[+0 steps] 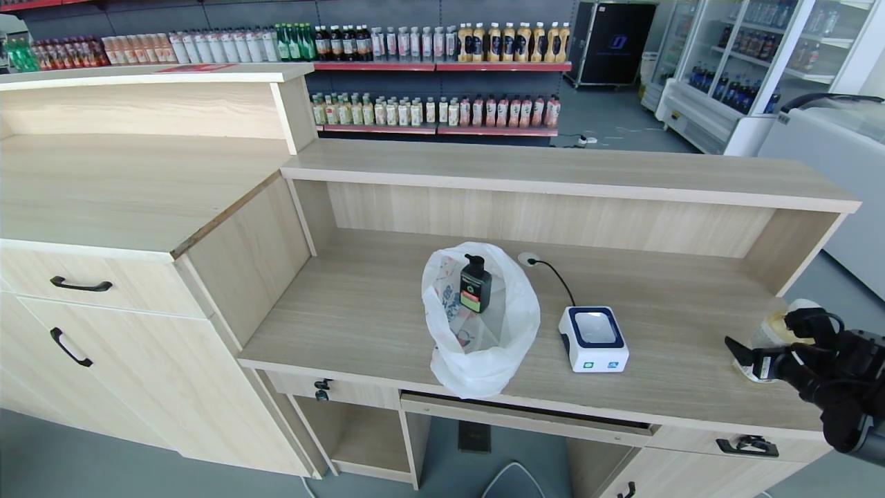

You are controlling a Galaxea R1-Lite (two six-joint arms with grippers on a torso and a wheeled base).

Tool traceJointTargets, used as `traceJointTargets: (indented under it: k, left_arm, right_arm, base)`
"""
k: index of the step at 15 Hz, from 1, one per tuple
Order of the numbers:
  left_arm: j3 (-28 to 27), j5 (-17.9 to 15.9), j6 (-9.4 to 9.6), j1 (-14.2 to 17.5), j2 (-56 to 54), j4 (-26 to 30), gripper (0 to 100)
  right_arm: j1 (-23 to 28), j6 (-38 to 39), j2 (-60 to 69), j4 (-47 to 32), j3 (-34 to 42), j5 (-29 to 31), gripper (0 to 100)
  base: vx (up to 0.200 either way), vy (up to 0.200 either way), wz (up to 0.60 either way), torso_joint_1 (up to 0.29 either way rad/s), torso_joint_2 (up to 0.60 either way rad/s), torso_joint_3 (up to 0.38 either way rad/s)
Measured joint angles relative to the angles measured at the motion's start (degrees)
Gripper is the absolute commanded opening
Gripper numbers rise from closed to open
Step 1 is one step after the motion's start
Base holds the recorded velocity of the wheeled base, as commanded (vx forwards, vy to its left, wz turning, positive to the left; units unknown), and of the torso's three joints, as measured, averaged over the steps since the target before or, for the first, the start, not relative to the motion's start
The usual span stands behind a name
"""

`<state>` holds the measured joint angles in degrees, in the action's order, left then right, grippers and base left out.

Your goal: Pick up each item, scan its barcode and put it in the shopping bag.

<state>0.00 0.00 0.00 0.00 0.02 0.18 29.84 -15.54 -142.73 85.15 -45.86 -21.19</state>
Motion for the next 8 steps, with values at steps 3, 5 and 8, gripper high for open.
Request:
traceJointTargets:
  k: [3, 5, 8]
  left_arm:
    - [0.0, 0.0, 0.02, 0.0, 0.0, 0.0, 100]
    - [0.0, 0.0, 0.02, 0.0, 0.0, 0.0, 100]
    - [0.0, 0.0, 0.02, 0.0, 0.0, 0.0, 100]
  right_arm:
    - [0.1, 0.0, -0.8, 0.1, -1.0, 0.0, 0]
    - [0.1, 0.0, -1.3, 0.0, -2.2, 0.0, 0]
    - [0.1, 0.0, -1.9, -0.3, -4.2, -0.1, 0]
  base:
    - [0.000, 0.000, 0.00, 0.000, 0.00, 0.000]
    - [0.000, 0.000, 0.00, 0.000, 0.00, 0.000]
    - [0.000, 0.000, 0.00, 0.000, 0.00, 0.000]
